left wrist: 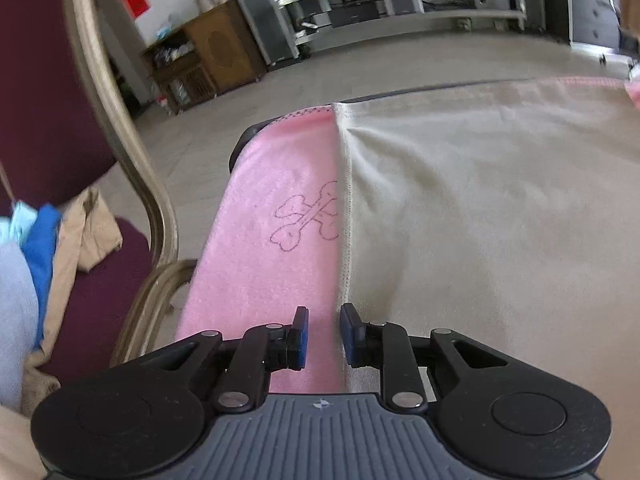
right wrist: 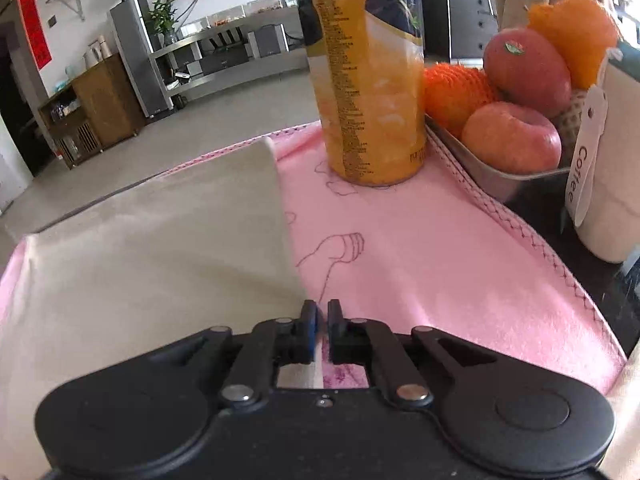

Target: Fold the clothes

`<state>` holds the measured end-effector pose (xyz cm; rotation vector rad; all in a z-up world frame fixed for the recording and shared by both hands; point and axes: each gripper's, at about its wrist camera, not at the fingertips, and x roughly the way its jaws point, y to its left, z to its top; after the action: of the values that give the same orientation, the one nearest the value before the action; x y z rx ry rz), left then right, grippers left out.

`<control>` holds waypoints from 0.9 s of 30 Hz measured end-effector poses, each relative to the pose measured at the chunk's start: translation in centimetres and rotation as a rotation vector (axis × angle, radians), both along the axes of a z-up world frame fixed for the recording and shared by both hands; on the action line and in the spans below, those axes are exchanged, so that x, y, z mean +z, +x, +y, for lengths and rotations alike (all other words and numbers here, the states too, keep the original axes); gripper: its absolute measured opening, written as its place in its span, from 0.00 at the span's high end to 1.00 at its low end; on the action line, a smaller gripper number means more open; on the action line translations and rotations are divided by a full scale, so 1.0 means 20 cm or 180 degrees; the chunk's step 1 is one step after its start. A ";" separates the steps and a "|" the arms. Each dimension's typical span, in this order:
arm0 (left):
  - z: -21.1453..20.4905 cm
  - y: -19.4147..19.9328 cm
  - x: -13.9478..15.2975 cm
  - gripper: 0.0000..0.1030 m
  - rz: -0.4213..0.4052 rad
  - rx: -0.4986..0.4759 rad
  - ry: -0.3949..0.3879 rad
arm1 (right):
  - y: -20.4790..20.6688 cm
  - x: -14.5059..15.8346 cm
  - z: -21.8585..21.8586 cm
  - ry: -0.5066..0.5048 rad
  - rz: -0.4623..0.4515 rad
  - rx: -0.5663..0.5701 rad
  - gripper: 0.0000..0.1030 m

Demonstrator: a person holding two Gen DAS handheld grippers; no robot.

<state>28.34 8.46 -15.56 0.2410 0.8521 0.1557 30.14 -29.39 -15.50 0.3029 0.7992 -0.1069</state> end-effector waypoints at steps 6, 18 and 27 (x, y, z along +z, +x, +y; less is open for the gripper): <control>0.01 -0.01 0.10 0.83 -0.0155 -0.0257 -0.0701 | -0.07 0.06 -0.10 0.0985 -0.0046 0.0003 0.90; 0.01 -0.21 0.02 0.71 0.0418 -0.0783 -0.0396 | -0.25 -0.04 -0.08 0.0995 0.0718 0.0306 1.00; 0.01 -0.12 0.20 0.82 -0.0346 -0.0499 -0.0443 | -0.22 0.13 -0.09 0.0791 -0.0180 0.0003 0.95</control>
<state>25.95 8.63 -11.62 0.1664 0.7293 -0.0366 25.77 -31.21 -12.95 0.5380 0.7572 0.0025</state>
